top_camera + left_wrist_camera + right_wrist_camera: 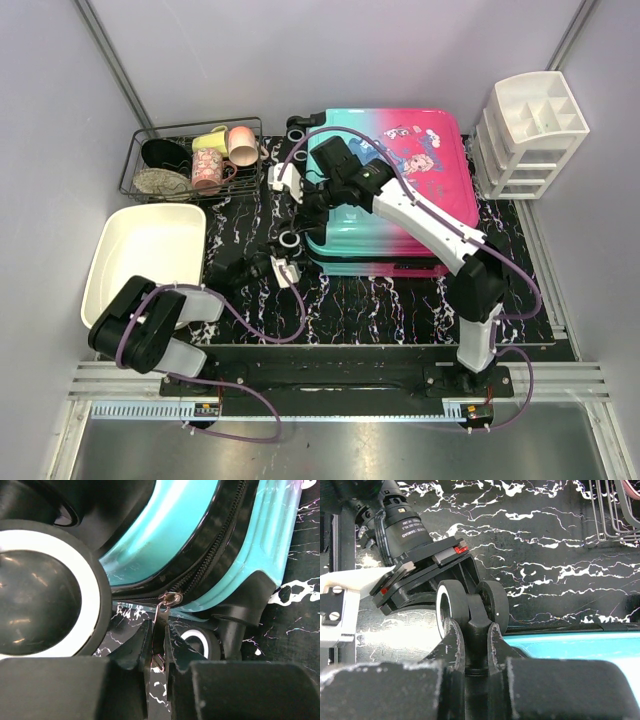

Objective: Open, take out, and arrange the luggage

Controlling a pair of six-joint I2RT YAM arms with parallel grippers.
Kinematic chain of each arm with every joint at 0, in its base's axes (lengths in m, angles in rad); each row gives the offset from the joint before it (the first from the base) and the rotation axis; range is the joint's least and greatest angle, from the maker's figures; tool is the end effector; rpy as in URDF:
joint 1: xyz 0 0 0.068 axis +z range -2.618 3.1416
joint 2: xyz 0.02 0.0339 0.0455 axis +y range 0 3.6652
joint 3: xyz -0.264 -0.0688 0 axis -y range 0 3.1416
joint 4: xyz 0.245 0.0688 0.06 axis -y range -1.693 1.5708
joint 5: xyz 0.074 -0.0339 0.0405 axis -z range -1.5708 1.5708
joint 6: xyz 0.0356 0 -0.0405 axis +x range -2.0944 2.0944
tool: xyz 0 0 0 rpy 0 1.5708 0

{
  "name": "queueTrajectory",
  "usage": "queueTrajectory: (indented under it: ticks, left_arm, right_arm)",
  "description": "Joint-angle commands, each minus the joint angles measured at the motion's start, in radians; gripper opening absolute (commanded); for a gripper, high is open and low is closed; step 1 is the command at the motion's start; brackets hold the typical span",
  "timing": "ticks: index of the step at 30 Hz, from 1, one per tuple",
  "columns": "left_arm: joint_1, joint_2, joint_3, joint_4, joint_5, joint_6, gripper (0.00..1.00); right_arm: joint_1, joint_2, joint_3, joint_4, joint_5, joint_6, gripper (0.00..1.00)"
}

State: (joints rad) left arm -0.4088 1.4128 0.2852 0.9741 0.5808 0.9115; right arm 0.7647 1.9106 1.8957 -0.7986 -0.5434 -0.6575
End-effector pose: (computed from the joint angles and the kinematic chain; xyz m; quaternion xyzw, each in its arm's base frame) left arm 0.2127 -0.1134 0.1627 0.5933 0.4603 -0.0555 0.6580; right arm 0.2944 0.3080 0.3428 -0.6594 0.6134 0.2681 0.3422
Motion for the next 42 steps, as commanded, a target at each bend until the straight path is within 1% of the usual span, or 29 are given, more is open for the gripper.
queueTrajectory:
  ticks: [1, 6, 12, 17, 24, 29, 34, 36, 42]
  left_arm:
    - [0.083, 0.032, 0.046, 0.227, -0.032, 0.055, 0.00]
    - [0.111, 0.081, 0.063, 0.313, 0.016, 0.089, 0.00]
    - [0.128, 0.120, 0.118, 0.400, 0.071, 0.067, 0.00]
    - [0.131, 0.175, 0.184, 0.408, 0.083, 0.038, 0.00]
    - [0.145, 0.300, 0.308, 0.420, 0.074, -0.003, 0.00]
    - [0.162, 0.317, 0.342, 0.377, 0.085, -0.017, 0.00]
    - [0.180, 0.333, 0.373, 0.322, 0.048, -0.036, 0.00]
    - [0.180, 0.347, 0.400, 0.287, 0.030, -0.056, 0.00]
    - [0.191, 0.397, 0.460, 0.235, -0.001, -0.036, 0.00]
  right_arm:
    - [-0.036, -0.068, -0.101, -0.386, 0.005, 0.053, 0.00]
    - [-0.036, -0.101, -0.147, -0.402, -0.018, 0.058, 0.00]
    - [-0.035, -0.128, -0.188, -0.444, -0.046, 0.023, 0.00]
    - [-0.036, -0.176, -0.242, -0.481, -0.067, -0.008, 0.00]
    - [-0.035, -0.265, -0.377, -0.488, -0.069, -0.010, 0.00]
    - [-0.036, -0.370, -0.475, -0.540, -0.049, -0.033, 0.00]
    - [-0.035, -0.479, -0.569, -0.553, -0.052, -0.044, 0.00]
    - [-0.036, -0.493, -0.580, -0.551, -0.066, -0.036, 0.00]
    - [-0.036, -0.519, -0.612, -0.550, -0.041, -0.037, 0.00]
